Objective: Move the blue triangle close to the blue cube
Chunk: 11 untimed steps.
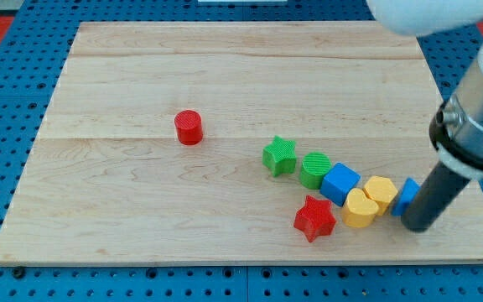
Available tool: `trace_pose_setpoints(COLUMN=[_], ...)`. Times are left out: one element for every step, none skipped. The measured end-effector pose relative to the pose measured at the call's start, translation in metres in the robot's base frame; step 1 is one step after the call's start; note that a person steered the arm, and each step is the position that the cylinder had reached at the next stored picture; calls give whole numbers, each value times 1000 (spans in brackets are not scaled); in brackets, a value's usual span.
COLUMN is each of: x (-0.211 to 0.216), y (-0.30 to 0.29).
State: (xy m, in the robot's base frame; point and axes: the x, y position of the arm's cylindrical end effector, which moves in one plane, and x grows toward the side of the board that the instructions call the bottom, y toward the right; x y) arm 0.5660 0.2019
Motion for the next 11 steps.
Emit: trace_pose_setpoints(x=[-72, -132, -183, -214, -202, -168, -119, -157, -124, -67, -114], y=[35, 8, -26, -59, -86, -11, -11, -19, -36, -27, -27])
